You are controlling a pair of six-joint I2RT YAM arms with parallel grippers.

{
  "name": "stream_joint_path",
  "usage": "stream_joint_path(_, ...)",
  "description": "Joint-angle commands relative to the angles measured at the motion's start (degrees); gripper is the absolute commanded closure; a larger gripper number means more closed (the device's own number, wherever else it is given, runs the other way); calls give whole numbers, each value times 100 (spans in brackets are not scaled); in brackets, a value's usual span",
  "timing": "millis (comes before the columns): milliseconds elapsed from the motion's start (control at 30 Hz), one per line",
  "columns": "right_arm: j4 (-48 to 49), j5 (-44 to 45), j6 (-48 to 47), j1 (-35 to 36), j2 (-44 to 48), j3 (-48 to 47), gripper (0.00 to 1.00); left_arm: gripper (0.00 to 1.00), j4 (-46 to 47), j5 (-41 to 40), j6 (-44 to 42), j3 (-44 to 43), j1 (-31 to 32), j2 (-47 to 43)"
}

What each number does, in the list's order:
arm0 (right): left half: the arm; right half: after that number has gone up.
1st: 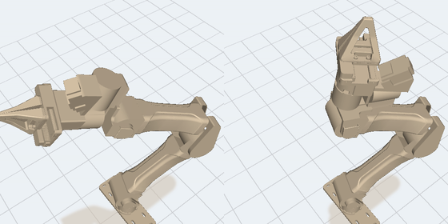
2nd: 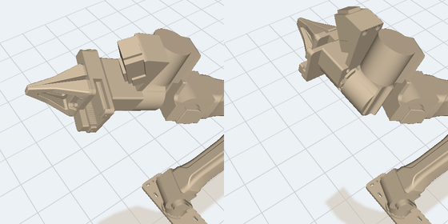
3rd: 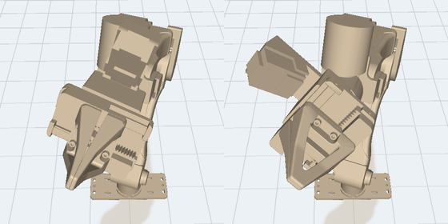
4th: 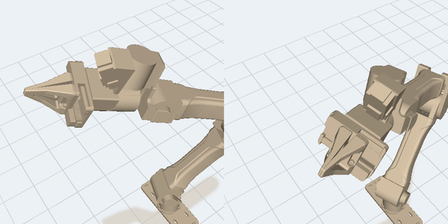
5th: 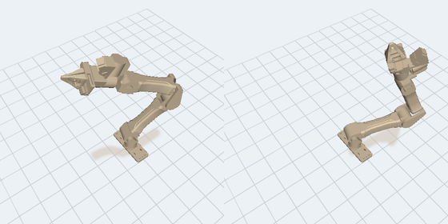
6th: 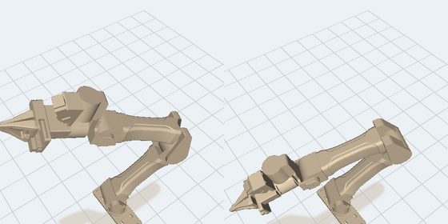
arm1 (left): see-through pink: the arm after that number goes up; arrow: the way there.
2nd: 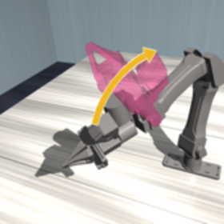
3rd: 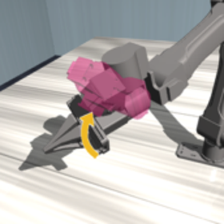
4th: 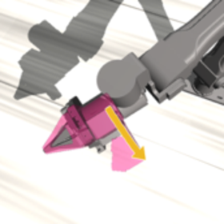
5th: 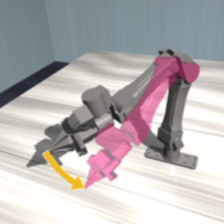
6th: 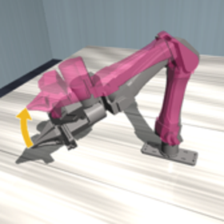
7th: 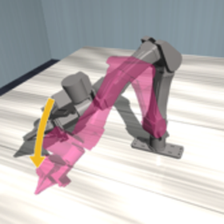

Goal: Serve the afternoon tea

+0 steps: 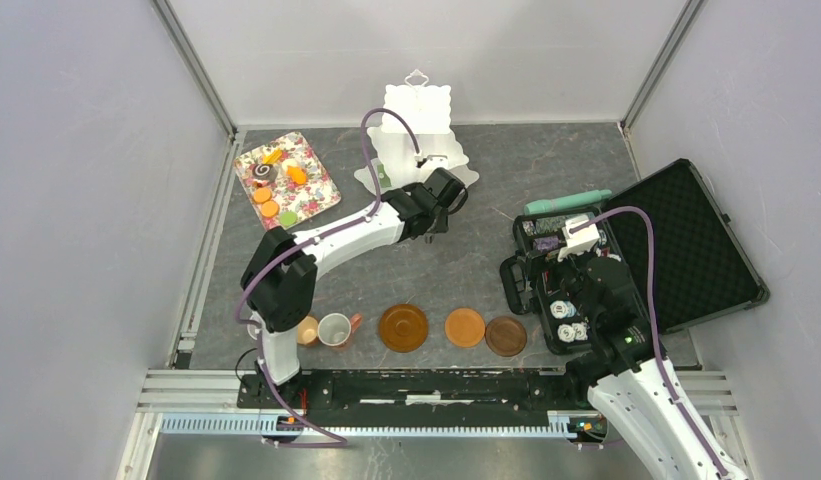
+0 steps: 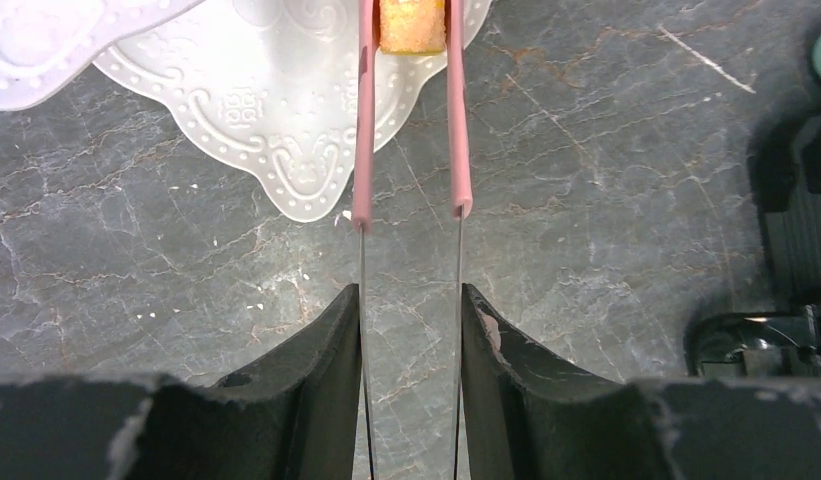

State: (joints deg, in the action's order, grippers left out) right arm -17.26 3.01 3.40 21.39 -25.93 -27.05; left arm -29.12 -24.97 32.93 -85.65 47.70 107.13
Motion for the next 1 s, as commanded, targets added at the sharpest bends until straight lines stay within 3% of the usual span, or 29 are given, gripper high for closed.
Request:
stream_joint_path(0, 126, -36, 51, 20, -23, -20, 2, 86, -128, -131, 86, -382, -93, 200)
stream_joint_path(133, 138, -65, 49, 18, -35, -11, 2, 79, -137, -122, 140, -350, -130, 229)
stream_joint_path(300, 149, -74, 52, 26, -28, -12, 2, 64, -154, -101, 118, -305, -147, 220)
stream_joint_path(667, 152, -72, 53, 23, 21, -11, 2, 49, -214, 45, -195, -311, -165, -47)
stream_joint_path(967, 137, -46, 48, 24, 88, -20, 2, 51, -436, 465, -232, -98, -165, -618)
